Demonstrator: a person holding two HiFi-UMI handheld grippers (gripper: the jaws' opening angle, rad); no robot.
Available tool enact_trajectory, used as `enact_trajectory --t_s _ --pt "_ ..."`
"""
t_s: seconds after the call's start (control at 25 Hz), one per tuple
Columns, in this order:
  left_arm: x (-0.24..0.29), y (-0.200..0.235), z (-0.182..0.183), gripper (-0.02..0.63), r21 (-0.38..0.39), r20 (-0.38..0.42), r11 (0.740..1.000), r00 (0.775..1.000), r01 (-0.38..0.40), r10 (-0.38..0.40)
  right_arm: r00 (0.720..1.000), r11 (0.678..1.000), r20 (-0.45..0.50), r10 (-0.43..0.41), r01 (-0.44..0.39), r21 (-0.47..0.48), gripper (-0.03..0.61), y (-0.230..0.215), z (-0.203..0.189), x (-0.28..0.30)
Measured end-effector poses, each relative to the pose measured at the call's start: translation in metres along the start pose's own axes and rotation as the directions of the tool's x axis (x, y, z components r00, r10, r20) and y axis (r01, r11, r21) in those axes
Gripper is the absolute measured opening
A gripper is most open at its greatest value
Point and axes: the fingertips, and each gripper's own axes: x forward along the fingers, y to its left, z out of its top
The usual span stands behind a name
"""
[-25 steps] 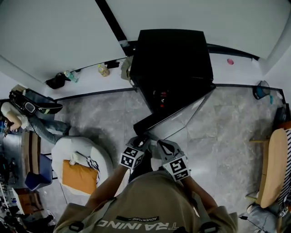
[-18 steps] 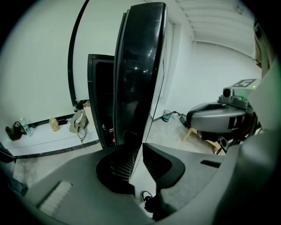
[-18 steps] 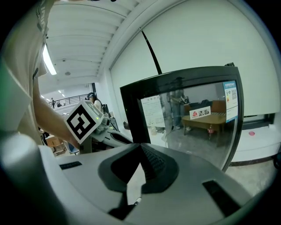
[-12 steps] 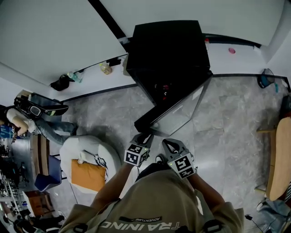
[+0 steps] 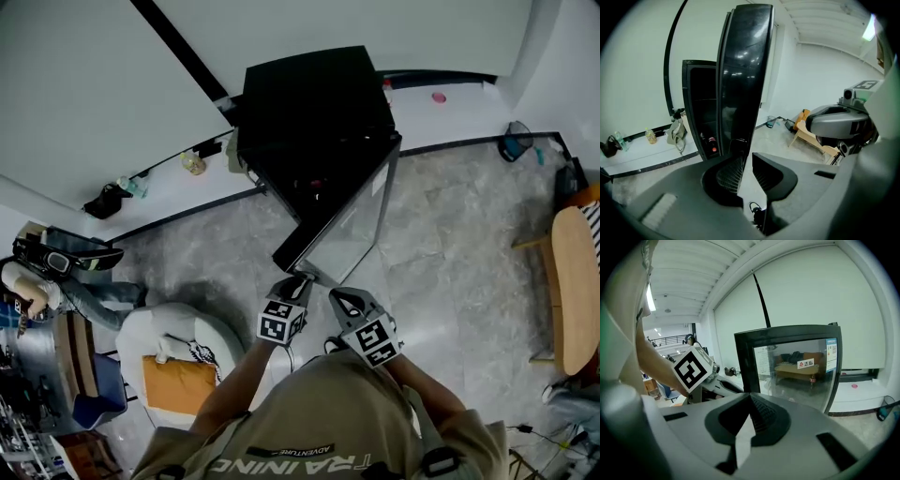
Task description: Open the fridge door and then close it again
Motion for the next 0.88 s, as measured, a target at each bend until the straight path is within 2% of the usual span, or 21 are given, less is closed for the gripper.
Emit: enact_trajectory --t_s 0.16,0.4,0.6,0.88 --pt "-0.002 -0.018 -0.005 0.054 0.038 -0.003 0.999 1.000 0.018 -0.018 0.999 0.999 -0.007 -0.043 0.043 0.007 -0.005 0.013 -0.005 -0.018" --pt "0.000 -0.047 -0.010 0.054 0.054 0.037 0.998 0.999 0.034 -0.036 0.992 0.992 0.002 -0.124 0.124 -0.007 -0.005 0.026 -0.012 -0.042" --pt "0.004 -0.065 -0.012 0.054 0.027 0.065 0.999 0.998 0.018 -0.020 0.980 0.980 0.002 -0.200 0.199 0.015 -0.005 0.033 -0.027 -0.065" --pt "0.006 -0.091 -0.014 0.054 0.010 0.068 1.000 0.998 0.015 -0.015 0.973 0.973 -0.011 -0.232 0.232 0.010 -0.005 0.032 -0.040 -0.102"
